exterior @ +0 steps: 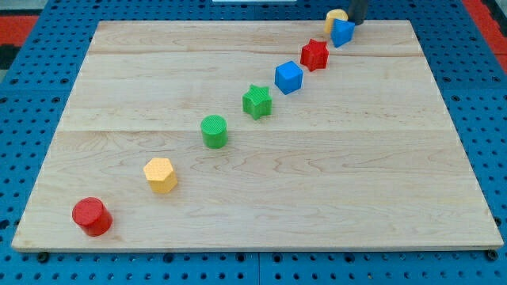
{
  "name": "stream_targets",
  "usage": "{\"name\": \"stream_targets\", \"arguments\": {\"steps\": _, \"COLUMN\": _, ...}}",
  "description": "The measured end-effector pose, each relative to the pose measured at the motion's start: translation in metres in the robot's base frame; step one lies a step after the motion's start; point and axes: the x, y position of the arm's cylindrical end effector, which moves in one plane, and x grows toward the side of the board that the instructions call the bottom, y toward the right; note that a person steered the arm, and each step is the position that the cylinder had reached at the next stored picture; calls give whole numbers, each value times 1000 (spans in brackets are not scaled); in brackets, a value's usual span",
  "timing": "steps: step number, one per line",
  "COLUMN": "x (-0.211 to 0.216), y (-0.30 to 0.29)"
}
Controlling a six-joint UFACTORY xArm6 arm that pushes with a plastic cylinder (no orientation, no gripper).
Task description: Move yellow heart slightly left
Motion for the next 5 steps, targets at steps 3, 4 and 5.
{"name": "stream_targets", "arguments": {"steps": 3, "x": 66, "y": -2}}
{"name": "stream_targets", "arguments": {"steps": 4, "x": 65, "y": 29}}
{"name": "stream_targets", "arguments": {"steps": 5, "x": 19, "y": 41}}
